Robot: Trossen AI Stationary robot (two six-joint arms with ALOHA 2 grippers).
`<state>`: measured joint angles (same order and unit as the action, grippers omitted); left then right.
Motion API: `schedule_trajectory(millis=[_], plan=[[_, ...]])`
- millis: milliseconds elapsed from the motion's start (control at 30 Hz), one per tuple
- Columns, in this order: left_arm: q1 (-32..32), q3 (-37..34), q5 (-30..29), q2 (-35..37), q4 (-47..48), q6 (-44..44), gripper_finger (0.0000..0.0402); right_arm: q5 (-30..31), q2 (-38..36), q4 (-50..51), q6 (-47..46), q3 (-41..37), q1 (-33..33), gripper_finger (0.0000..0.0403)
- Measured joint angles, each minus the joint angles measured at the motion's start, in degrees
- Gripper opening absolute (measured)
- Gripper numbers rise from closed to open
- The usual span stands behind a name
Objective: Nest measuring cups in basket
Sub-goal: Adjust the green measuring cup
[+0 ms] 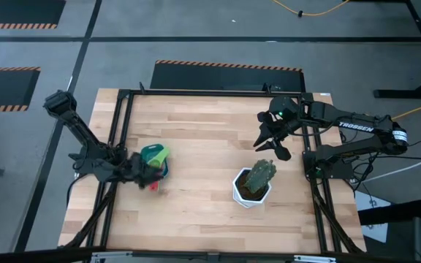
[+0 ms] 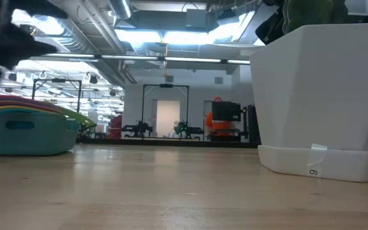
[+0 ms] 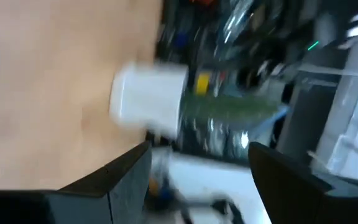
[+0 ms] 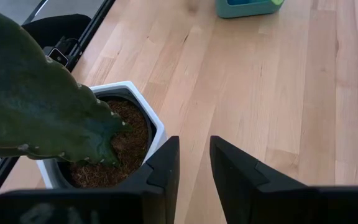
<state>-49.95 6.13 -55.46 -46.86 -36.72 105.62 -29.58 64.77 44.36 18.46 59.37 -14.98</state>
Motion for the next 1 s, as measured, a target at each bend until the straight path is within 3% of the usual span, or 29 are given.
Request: schedule_trajectory(millis=[100, 267, 500, 600, 867, 1000], plan=[[1.4, 1.1, -5.8, 0.0, 0.0, -12.6, 0.0261, 0.0, 0.0, 0.0, 0.0, 0.0, 0.0, 0.0094], [6.5, 4.2, -4.2, 0.0, 0.2, -33.1, 0.0261, 0.0, 0.0, 0.0, 0.0, 0.0, 0.0, 0.0094], [18.7, 11.4, 7.5, 0.0, 0.4, -59.7, 0.0261, 0.0, 0.0, 0.0, 0.0, 0.0, 0.0, 0.0094], [23.7, 14.5, 10.2, 0.0, 6.6, -63.4, 0.0261, 0.0, 0.0, 0.0, 0.0, 0.0, 0.0, 0.0094], [37.6, 26.8, 17.4, -0.8, 41.9, -62.4, 0.0261, 0.0, 0.0, 0.0, 0.1, 0.0, 0.0, 0.0094], [43.1, 30.5, 19.7, -1.6, 53.1, -62.8, 0.0261, 0.0, 0.0, -0.1, 0.2, 0.0, 0.0, 0.0094]])
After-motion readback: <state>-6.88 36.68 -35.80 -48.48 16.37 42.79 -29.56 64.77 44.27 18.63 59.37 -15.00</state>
